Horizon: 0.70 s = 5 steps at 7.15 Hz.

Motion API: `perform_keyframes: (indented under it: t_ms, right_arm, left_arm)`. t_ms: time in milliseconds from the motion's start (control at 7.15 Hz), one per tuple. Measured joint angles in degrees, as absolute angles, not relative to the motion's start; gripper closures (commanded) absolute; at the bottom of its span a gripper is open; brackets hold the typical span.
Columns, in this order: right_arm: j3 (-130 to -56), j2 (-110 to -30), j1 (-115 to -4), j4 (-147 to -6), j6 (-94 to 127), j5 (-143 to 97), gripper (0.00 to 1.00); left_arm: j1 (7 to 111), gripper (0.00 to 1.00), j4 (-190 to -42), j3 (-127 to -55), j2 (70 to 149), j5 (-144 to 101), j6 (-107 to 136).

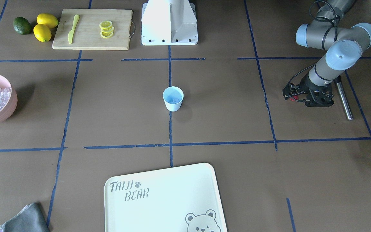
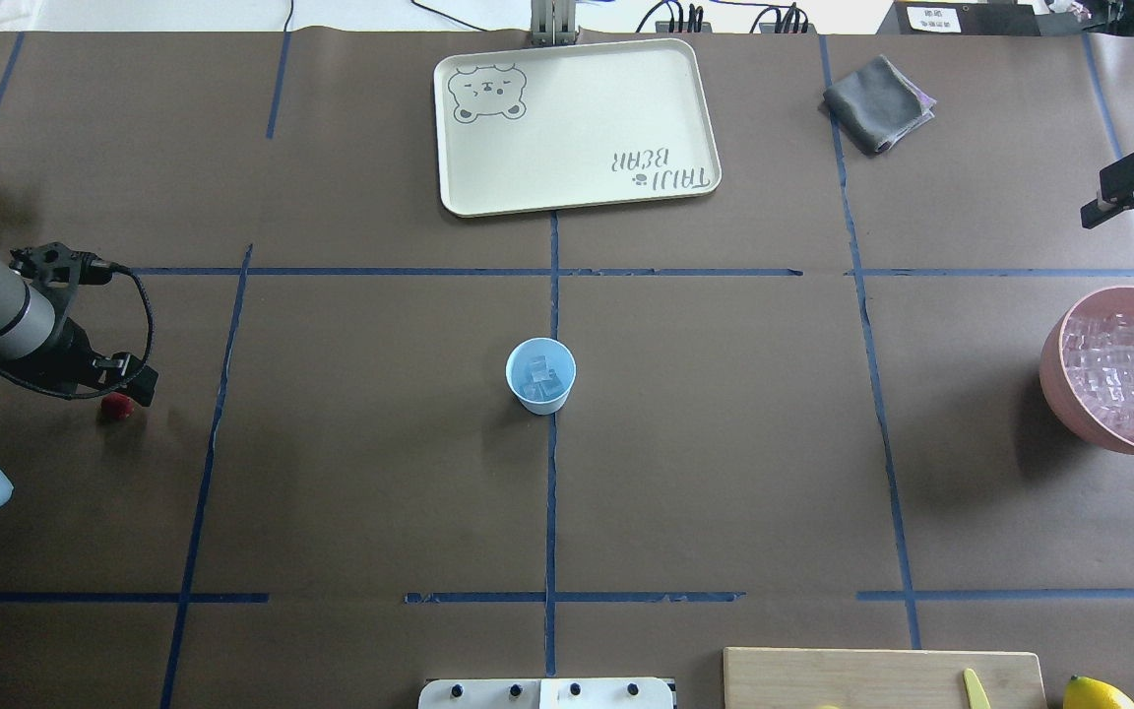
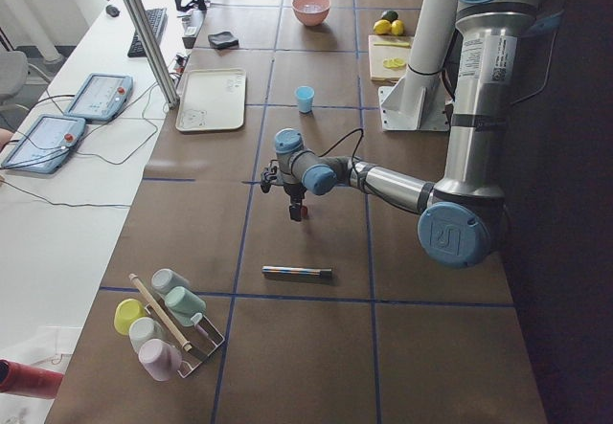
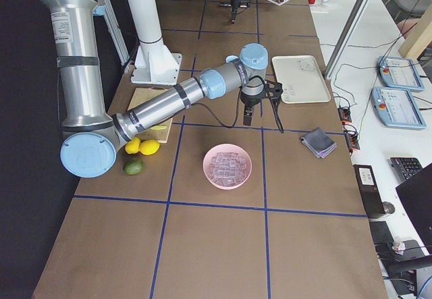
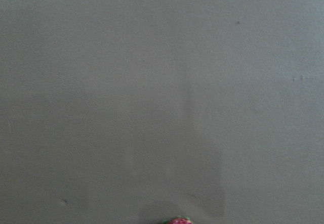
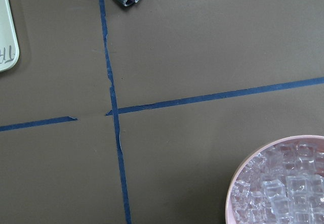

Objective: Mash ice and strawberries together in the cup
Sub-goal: 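Lower the left gripper onto the red strawberry and grasp it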

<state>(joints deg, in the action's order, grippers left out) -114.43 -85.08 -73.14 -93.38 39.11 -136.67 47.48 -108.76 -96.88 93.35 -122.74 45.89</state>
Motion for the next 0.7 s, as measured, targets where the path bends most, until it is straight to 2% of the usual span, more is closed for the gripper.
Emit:
perform_keyframes:
  t_ms: [140,420,560,699]
  right_arm:
    - [-114.43,-85.08,-73.13,-93.38,39.11,-136.67,0.00]
    - [-114.43,-85.08,-73.13,-93.42,39.11,-136.67,0.00]
    - [-114.42,-85.08,-73.12,-93.43,39.11,-136.67,0.00]
    - [-114.38,-85.06,-73.12,-93.41,39.11,-136.67,0.00]
  left_arm:
    - [47.30,0.18,-108.76,-96.78,93.34,-122.72,45.88]
    - [47.00,0.93,-108.78,-96.74,93.31,-122.70,45.88]
    - [46.97,1.00,-108.75,-96.73,93.25,-122.72,45.88]
    - [46.94,1.00,-108.73,-96.77,93.21,-122.78,45.88]
